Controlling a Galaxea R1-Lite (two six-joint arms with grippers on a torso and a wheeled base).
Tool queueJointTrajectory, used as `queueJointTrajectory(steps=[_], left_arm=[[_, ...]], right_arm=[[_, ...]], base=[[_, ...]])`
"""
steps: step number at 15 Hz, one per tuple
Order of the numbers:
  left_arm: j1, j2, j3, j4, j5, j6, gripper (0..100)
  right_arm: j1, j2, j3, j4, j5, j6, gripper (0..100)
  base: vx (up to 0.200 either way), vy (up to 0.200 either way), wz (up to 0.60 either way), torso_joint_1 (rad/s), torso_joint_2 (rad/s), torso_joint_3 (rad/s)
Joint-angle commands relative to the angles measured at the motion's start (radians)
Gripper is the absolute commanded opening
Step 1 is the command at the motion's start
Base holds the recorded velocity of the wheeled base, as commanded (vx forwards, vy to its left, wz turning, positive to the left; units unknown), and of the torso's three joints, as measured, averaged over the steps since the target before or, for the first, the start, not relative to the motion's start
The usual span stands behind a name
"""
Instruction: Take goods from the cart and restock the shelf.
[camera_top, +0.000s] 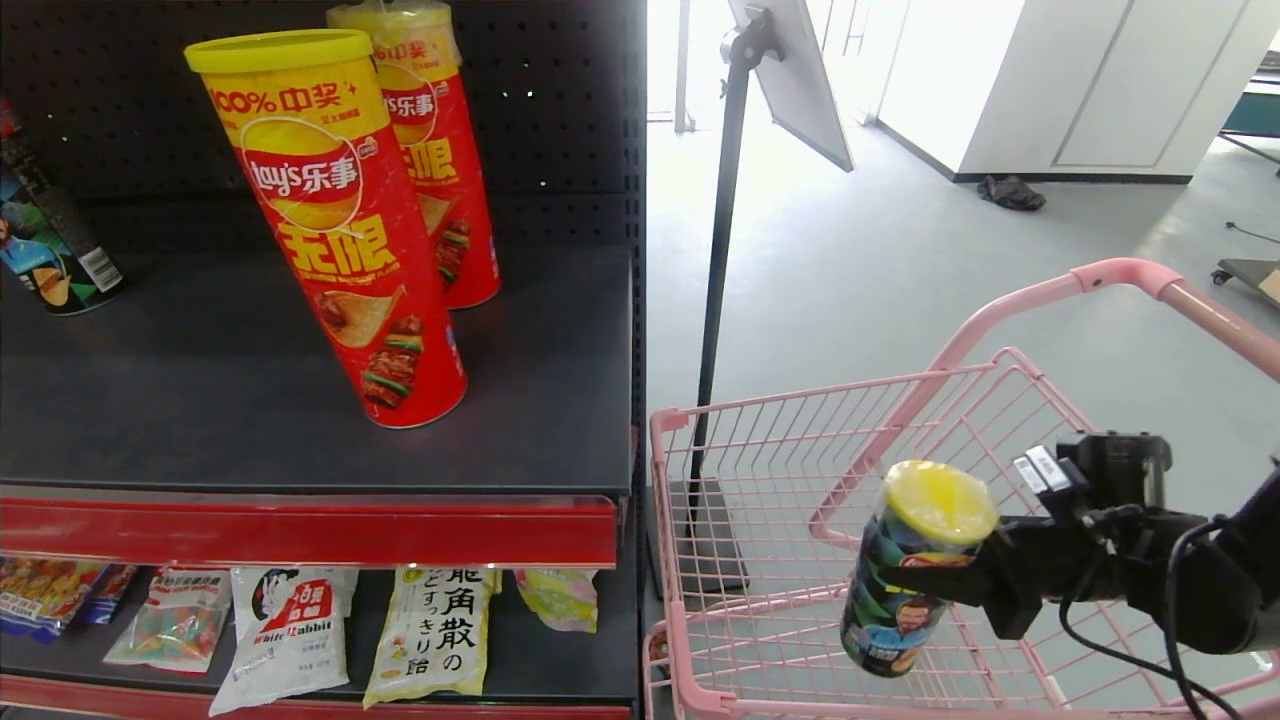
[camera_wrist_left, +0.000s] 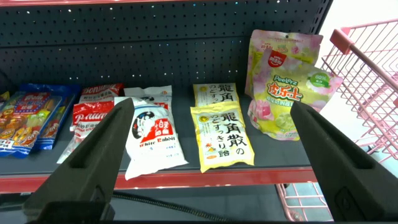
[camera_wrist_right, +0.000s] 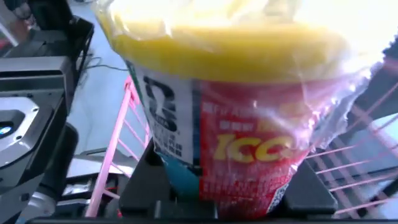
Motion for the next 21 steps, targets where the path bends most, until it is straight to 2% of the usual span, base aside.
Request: queueJointTrajectory(steps=[1,3,4,6,7,8,9,11,14,16,21], left_arm=[[0.0,0.0,0.0,0.0,0.0,0.0,100],[0.0,0.0,0.0,0.0,0.0,0.0,100],[0.0,0.0,0.0,0.0,0.0,0.0,100],[0.0,0.0,0.0,0.0,0.0,0.0,100],[0.0,0.0,0.0,0.0,0.0,0.0,100],[0.0,0.0,0.0,0.0,0.0,0.0,100],[0.0,0.0,0.0,0.0,0.0,0.0,100],[0.0,0.0,0.0,0.0,0.0,0.0,100],[0.0,0.0,0.0,0.0,0.0,0.0,100],[0.0,0.0,0.0,0.0,0.0,0.0,100],[0.0,0.0,0.0,0.0,0.0,0.0,100]], right_arm=[[-0.077,-0.256,0.008,0.017,-0.006,0.049,0],[-0.099,-0.294,-0.013,0.046,-0.02,0.087,0],[-0.083,-0.444,-0.122,0.091,-0.063,0.365,0],[-0.028,-0.579,-0.133,0.093,-0.13,0.606,0],[0.0,-0.613,-0.119,0.096,-0.166,0.663,0],[0.085,-0.688,-0.09,0.094,-0.272,0.759,0],[0.119,-0.72,-0.093,0.097,-0.316,0.772,0],[0.136,-0.754,-0.079,0.099,-0.321,0.773,0],[0.141,-0.766,0.047,0.091,-0.308,0.721,0],[0.136,-0.766,0.077,0.091,-0.313,0.704,0],[0.13,-0.802,0.06,0.093,-0.351,0.704,0]], base=[[0.0,0.0,0.0,0.0,0.0,0.0],[0.0,0.0,0.0,0.0,0.0,0.0],[0.0,0.0,0.0,0.0,0.0,0.0],[0.0,0.0,0.0,0.0,0.0,0.0],[0.0,0.0,0.0,0.0,0.0,0.0],[0.0,0.0,0.0,0.0,0.0,0.0],[0.0,0.0,0.0,0.0,0.0,0.0],[0.0,0.0,0.0,0.0,0.0,0.0],[0.0,0.0,0.0,0.0,0.0,0.0],[0.0,0.0,0.0,0.0,0.0,0.0],[0.0,0.0,0.0,0.0,0.0,0.0]])
